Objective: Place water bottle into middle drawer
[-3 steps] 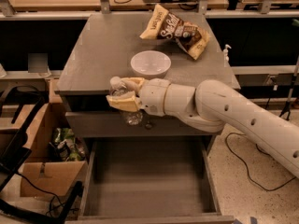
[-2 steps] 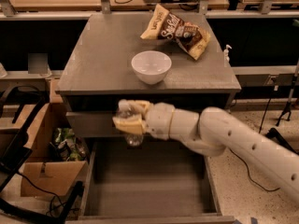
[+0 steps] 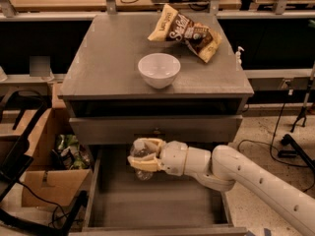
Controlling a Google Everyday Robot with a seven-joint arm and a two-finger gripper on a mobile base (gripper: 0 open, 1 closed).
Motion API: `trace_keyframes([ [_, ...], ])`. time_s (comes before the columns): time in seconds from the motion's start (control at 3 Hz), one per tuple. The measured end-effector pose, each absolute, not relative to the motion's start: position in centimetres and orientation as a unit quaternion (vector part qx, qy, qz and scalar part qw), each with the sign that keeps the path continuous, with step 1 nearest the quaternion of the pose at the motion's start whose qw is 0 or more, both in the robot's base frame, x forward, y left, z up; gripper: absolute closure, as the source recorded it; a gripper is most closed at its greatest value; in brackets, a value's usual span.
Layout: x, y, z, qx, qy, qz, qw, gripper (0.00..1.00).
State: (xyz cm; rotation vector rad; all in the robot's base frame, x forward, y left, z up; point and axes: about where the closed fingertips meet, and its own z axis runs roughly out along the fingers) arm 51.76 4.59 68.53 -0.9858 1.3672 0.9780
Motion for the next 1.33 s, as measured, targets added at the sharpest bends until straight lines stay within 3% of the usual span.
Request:
trace_keyframes([
  [1.33,53.6,2.8,52.3,-0.444,0.62,0.398,0.51,1.0],
])
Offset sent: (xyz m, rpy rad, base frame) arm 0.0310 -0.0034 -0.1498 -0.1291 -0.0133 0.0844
